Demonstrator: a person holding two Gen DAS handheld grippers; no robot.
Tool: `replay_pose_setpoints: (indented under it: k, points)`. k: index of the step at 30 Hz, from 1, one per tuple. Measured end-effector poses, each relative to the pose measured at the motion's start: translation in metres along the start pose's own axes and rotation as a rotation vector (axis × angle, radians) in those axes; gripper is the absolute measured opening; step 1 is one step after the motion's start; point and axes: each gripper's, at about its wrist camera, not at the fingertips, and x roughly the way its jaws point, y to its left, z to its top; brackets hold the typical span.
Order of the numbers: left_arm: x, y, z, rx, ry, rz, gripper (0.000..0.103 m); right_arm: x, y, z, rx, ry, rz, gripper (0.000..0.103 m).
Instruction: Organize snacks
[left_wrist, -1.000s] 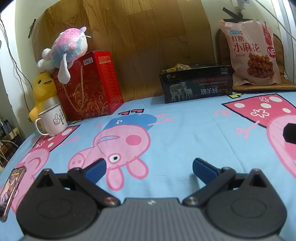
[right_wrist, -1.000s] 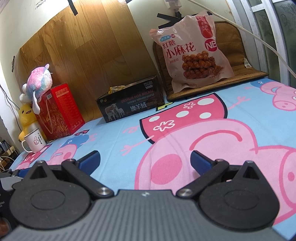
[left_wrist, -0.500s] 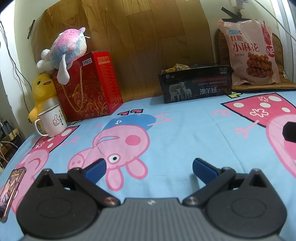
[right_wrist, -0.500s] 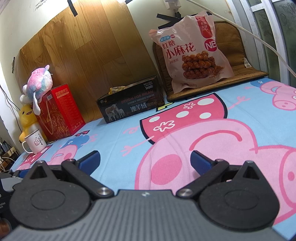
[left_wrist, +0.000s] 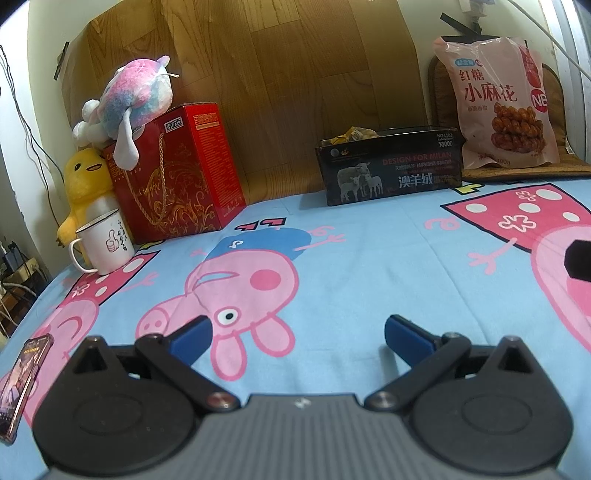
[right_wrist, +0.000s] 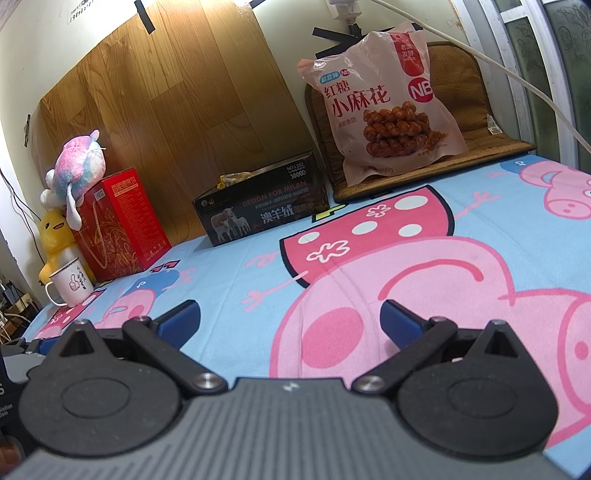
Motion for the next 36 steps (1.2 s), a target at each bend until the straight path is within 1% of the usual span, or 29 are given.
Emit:
replay_pose_setpoints:
  k: [22,36]
  points:
    - [0.0002,-0.0003,-0.0001,0.003,-0.002,0.0,0.103,-0.0001,0.0004,0.0001,0.002,-0.001,0.003,0.103]
    - [-0.0044,0.004,0.0007,-0.011,-0.021,-0.002,0.103,0.0012,0.0027,0.0006,-0.002,-0.001,0.006,0.103]
